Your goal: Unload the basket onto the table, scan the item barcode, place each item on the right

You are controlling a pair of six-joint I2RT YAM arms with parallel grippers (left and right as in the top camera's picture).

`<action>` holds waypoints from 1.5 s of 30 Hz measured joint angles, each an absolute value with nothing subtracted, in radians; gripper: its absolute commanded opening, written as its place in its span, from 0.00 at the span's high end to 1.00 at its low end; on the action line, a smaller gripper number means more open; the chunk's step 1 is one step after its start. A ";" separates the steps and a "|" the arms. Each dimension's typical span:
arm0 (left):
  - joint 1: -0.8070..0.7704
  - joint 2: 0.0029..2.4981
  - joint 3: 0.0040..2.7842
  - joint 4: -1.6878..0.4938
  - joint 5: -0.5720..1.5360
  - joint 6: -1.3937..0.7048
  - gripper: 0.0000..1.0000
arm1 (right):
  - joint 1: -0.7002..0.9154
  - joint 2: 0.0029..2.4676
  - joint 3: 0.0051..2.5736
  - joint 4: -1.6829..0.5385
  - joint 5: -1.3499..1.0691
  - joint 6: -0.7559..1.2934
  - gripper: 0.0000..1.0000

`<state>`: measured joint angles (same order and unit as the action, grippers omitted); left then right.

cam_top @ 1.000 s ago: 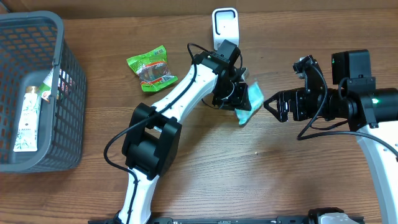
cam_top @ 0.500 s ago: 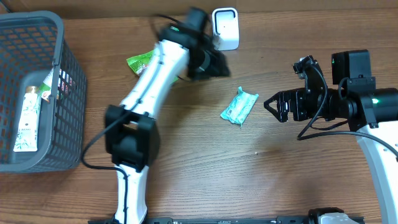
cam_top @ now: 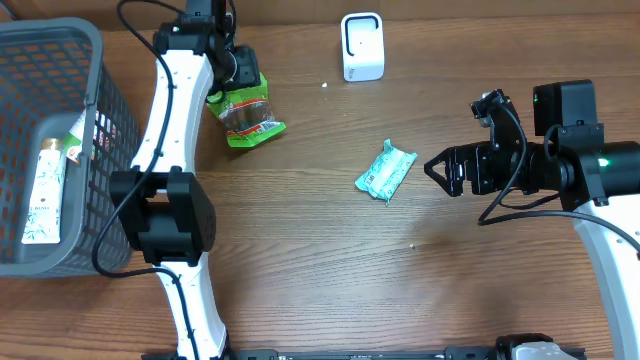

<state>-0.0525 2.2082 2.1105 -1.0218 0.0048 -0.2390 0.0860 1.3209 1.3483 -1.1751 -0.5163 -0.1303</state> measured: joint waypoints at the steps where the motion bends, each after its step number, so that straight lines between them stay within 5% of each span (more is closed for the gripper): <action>1: -0.052 2.208 2.092 -0.994 -0.012 -0.231 0.38 | 0.086 1.321 1.348 -1.175 -0.516 -0.130 0.02; 10: -0.052 2.208 1.883 -0.858 -0.057 -0.217 0.44 | 0.086 1.320 1.348 -1.182 -0.516 -0.130 0.02; 19: -0.073 2.207 1.721 -0.746 -0.042 -0.213 0.64 | 0.086 1.321 1.348 -1.183 -0.516 -0.130 0.02; 39: -0.304 2.156 1.620 -1.016 0.002 -0.231 0.58 | 0.086 1.321 1.348 -1.213 -0.516 -0.130 0.02; 45: -0.319 2.157 1.619 -1.179 0.091 -0.245 0.46 | 0.086 1.321 1.348 -1.213 -0.516 -0.131 0.02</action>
